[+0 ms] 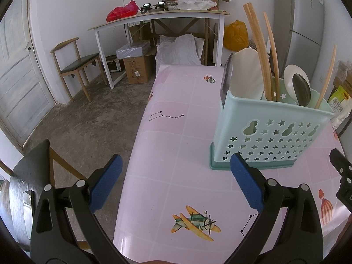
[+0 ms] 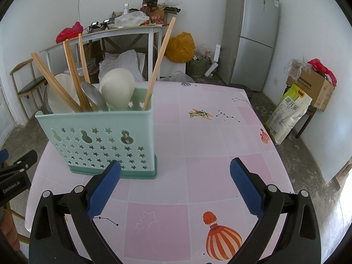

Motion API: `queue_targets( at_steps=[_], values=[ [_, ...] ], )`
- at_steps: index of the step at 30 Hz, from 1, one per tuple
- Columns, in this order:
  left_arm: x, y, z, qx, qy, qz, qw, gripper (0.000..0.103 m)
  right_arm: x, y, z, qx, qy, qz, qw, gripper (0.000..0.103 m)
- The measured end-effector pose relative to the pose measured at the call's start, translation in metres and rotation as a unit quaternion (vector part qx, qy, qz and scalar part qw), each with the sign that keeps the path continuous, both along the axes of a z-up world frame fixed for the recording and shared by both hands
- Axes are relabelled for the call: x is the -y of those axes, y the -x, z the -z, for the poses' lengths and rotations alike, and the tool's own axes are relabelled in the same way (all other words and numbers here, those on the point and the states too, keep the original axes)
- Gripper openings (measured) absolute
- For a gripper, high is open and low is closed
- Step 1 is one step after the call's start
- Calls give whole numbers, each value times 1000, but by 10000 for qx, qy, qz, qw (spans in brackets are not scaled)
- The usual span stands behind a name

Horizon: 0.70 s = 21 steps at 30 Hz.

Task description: Organize utensils

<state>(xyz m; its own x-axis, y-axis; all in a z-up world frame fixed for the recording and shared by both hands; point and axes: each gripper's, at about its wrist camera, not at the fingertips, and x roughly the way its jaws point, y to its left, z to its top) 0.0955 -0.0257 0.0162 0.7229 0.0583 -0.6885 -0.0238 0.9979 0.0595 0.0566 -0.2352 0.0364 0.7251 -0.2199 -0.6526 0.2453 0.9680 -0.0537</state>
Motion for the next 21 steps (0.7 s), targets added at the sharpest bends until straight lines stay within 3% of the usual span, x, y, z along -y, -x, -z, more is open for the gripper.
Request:
queue_targets(
  at_steps=[21],
  values=[
    [3,5,4,-28,25,2,10000,95,-1,-2,-4,-16,19,10,10000,96]
  ],
)
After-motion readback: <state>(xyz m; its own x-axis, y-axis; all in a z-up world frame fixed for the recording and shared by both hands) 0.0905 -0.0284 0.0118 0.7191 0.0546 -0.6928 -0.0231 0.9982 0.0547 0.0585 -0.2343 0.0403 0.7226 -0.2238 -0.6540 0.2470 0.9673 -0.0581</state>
